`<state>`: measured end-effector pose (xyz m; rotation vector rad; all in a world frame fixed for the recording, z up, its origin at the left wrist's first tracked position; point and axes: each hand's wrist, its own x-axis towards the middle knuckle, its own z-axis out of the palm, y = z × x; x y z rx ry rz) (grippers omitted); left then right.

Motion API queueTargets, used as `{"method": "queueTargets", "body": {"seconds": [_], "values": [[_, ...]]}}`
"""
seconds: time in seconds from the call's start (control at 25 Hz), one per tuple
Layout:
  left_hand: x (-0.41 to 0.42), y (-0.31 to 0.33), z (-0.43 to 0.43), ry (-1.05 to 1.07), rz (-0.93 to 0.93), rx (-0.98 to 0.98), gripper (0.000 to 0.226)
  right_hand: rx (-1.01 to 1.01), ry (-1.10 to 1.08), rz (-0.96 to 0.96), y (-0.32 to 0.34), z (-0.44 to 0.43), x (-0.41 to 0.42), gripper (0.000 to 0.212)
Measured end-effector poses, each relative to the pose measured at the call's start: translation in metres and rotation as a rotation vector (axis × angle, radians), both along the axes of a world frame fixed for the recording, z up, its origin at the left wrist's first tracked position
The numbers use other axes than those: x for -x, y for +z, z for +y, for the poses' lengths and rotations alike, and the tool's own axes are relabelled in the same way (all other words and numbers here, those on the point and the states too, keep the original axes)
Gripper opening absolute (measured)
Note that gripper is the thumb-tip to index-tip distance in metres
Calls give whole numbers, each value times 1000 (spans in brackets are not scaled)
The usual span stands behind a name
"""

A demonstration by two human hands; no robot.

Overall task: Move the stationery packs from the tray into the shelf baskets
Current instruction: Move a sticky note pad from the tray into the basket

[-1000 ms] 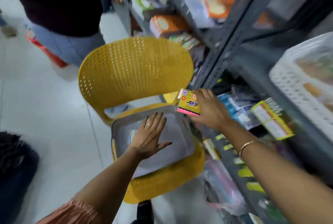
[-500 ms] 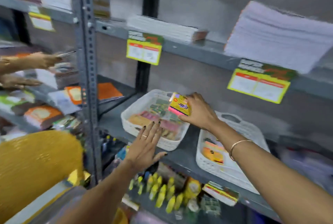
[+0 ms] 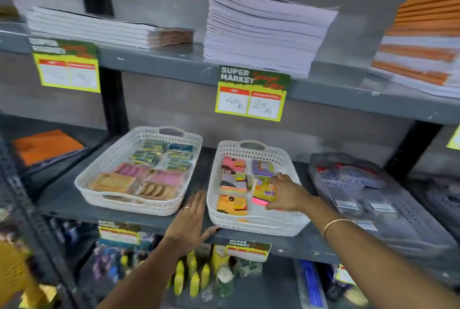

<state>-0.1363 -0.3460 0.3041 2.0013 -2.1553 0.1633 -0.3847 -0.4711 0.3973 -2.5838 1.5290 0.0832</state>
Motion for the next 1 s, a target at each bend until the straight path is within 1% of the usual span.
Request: {"method": "queueTargets", "body": {"seconds": [0.08, 0.16, 0.28, 0.48, 0.64, 1.0], "values": [[-3, -12, -6, 3, 35, -87, 90, -62, -33, 35, -15, -1, 12, 85], [-7, -16, -11, -16, 31, -117, 85, -91, -44, 51, -26, -3, 14, 84], [-10, -18, -14, -50, 10, -80, 81, -121, -40, 66, -37, -7, 11, 80], [-11, -23, -15, -59, -12, -22, 83, -176, -53, 98, -44, -12, 6, 80], [-12, -23, -15, -57, -23, -10, 83, -209, -47, 129, -42, -17, 3, 82], [-12, -24, -14, -71, 5, -7, 82, -253, -11, 166, -38, -16, -1, 79]]}}
